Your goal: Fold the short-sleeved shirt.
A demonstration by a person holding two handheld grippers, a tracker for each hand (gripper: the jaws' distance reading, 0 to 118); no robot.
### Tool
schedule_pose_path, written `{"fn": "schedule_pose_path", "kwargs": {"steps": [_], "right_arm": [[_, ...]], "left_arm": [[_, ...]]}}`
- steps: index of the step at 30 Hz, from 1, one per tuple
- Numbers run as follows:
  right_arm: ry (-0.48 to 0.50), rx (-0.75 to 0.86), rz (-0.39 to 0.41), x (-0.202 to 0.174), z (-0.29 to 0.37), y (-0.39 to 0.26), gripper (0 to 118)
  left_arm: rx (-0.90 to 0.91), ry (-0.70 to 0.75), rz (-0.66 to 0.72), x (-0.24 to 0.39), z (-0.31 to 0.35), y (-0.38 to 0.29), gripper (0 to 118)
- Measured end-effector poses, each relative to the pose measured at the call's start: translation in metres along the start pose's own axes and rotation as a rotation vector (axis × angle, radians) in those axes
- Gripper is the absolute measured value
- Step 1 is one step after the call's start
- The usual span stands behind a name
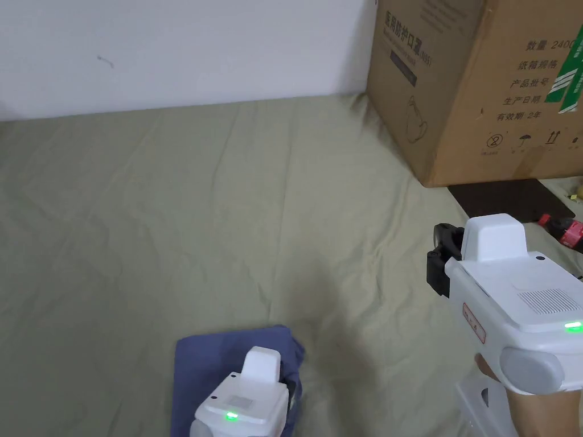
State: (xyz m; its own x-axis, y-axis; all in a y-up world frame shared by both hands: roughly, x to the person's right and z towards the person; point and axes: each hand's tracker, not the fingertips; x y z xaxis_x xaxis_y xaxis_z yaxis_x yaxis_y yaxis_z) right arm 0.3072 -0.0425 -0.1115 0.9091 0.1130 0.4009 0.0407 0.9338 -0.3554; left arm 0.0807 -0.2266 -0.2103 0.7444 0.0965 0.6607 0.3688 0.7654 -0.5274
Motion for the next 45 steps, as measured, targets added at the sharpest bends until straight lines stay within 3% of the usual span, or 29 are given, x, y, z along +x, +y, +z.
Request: {"fn": "schedule_pose_path", "kwargs": {"steps": [9,16,26,33,38,45], "right_arm": [[0.047,0.056,-0.01,-0.018,0.007,0.015,0],[0.092,0.109,-0.026,-0.037,0.012,0.025,0],[0.093,0.181,-0.043,-0.061,0.02,0.028,0],[0.112,0.193,-0.04,-0.071,0.016,0.027,0],[0.159,0.125,-0.06,-0.098,-0.004,0.002,0],[0.243,-0.105,-0.022,-0.161,-0.044,-0.071,0]], "left_arm": [[0.308,0.076,-0.025,-0.033,0.096,0.085,0],[0.433,0.189,0.015,-0.079,0.143,0.127,0],[0.521,0.36,0.026,-0.139,0.173,0.127,0],[0.523,0.369,0.05,-0.148,0.18,0.119,0],[0.516,0.368,0.058,-0.15,0.182,0.114,0],[0.494,0.348,0.091,-0.161,0.185,0.108,0]]}}
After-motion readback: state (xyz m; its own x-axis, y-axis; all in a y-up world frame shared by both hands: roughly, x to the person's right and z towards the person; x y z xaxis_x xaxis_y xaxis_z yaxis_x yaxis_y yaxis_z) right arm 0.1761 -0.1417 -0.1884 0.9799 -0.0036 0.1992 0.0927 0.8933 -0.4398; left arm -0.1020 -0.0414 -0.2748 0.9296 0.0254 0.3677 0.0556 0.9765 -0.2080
